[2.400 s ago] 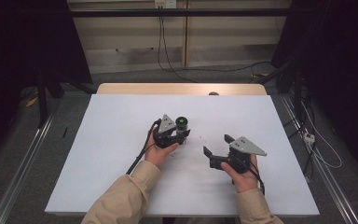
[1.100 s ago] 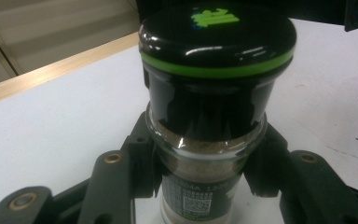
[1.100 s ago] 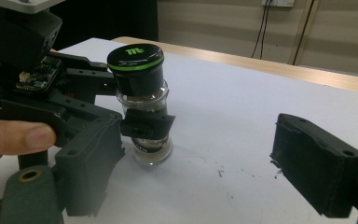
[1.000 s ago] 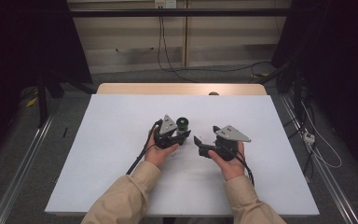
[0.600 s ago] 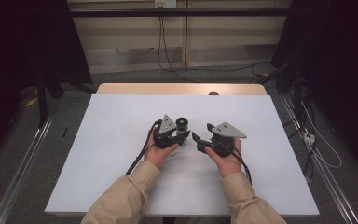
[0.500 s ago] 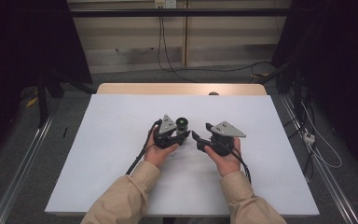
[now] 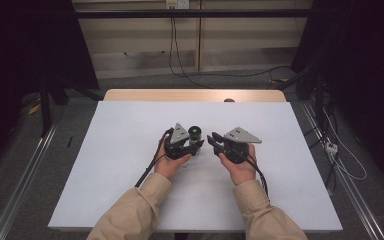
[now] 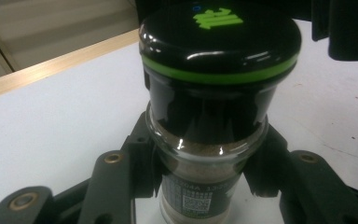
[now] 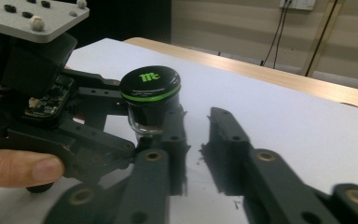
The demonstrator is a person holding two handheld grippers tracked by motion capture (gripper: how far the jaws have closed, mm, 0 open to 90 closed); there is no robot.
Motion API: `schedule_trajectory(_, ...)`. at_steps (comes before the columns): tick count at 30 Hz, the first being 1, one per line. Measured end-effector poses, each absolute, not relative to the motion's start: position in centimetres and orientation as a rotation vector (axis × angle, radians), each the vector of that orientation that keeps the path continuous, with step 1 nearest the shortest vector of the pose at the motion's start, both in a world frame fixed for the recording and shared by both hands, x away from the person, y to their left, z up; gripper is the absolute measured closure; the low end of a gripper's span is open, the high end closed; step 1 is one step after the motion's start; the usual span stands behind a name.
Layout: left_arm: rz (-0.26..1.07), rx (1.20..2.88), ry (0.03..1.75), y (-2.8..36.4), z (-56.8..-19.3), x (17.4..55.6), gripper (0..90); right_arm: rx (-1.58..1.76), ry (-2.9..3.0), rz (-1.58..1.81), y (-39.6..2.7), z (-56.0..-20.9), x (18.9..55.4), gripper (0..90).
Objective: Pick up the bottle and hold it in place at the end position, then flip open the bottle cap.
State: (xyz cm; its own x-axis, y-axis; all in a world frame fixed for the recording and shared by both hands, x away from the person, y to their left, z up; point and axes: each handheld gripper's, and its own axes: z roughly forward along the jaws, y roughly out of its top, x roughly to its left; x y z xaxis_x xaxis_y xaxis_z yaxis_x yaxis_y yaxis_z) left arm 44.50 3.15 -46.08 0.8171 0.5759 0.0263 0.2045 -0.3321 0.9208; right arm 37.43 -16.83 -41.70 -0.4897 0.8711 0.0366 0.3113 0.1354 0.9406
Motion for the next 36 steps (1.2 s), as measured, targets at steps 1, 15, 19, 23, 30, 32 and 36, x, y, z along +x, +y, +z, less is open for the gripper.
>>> schedule_trajectory(1,0.424,1.906,0.588,3.1,-46.1,44.5,53.4,1.126,1.889,1.354,-16.8,-41.7,37.5,80.6)
schedule_trajectory(15,0.422,1.904,0.59,3.1,-46.1,44.5,53.4,1.115,1.951,1.373,-16.0,-41.9,37.8,90.0)
schedule_trajectory(19,0.42,1.903,0.59,3.1,-46.1,44.5,53.4,1.112,1.961,1.366,-15.9,-42.0,37.9,90.0)
schedule_trajectory(23,0.422,1.904,0.589,3.1,-46.1,44.5,53.4,1.108,1.964,1.366,-15.8,-41.9,38.0,90.0)
schedule_trajectory(30,0.422,1.904,0.588,3.1,-46.1,44.5,53.4,1.109,1.975,1.361,-15.6,-42.0,38.2,90.0)
schedule_trajectory(32,0.422,1.905,0.588,3.1,-46.1,44.5,53.4,1.109,1.98,1.362,-15.6,-42.0,38.2,90.0)
schedule_trajectory(36,0.421,1.905,0.587,3.1,-46.1,44.5,53.4,1.103,1.986,1.357,-15.4,-41.9,38.3,90.0)
